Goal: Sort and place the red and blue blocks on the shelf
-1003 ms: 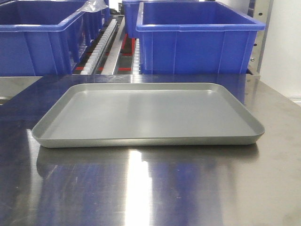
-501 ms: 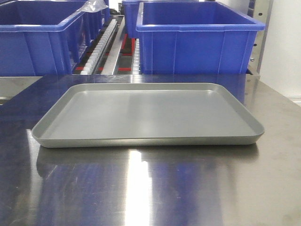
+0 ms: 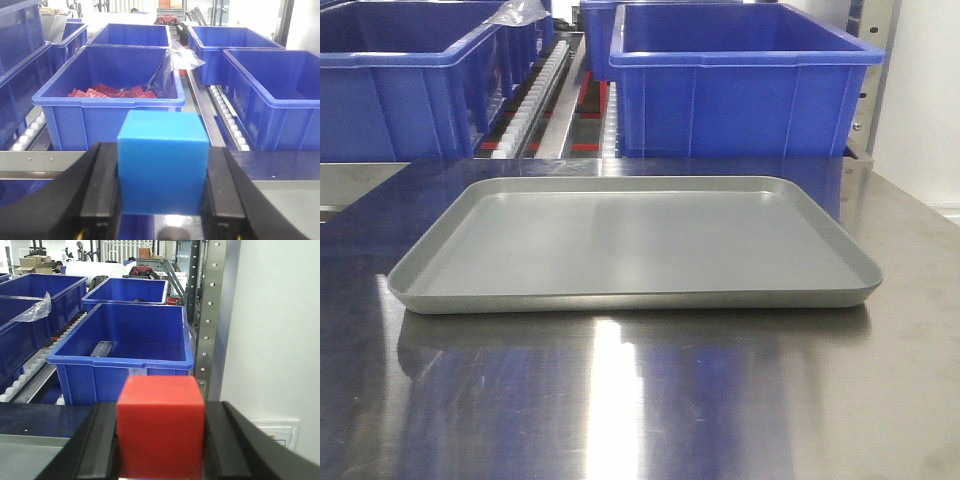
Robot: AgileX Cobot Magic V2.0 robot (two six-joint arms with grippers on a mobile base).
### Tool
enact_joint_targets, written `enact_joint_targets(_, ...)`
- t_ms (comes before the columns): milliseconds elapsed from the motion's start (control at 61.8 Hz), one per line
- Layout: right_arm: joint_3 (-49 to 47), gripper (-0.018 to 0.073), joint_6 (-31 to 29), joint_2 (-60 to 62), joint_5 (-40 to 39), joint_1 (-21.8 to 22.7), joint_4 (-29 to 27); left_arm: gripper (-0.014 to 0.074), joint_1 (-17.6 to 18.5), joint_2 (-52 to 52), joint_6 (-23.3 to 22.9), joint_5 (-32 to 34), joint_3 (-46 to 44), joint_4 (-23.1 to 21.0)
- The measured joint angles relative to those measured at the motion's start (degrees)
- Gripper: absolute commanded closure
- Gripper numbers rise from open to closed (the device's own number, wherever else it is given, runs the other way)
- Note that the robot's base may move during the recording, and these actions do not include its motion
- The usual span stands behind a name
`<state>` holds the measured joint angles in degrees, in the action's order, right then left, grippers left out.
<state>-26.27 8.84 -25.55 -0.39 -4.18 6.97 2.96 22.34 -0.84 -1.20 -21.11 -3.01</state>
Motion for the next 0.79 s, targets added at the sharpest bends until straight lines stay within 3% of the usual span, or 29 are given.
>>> enact_joint_targets(793,0.0,0.0506,0.0,0.0,0.0,0.0,0.0,0.0472,0.0,0.0,0.1,0.0,0.0,0.0)
